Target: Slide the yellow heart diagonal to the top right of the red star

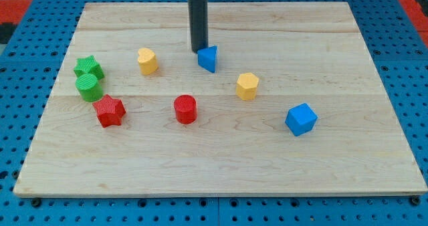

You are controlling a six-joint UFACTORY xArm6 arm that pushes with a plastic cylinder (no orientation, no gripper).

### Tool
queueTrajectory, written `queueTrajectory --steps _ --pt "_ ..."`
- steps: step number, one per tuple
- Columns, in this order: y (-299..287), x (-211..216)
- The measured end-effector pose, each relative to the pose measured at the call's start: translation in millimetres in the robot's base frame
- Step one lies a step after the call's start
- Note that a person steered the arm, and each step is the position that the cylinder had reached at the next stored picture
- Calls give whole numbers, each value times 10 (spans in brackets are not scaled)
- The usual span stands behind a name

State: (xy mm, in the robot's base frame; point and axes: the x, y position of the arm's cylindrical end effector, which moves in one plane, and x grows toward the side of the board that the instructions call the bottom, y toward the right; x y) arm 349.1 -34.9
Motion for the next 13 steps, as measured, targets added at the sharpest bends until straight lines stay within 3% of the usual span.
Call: queueTrajectory --steps 1,2,3,4,5,7,8,11,13 --pt "19 -78" --pt "-549 79" --pt "-513 510" --pt "-989 596" --pt "-1130 395" --pt "-708 203" --pt "-764 129" --pt "-299 355" --pt "-859 266"
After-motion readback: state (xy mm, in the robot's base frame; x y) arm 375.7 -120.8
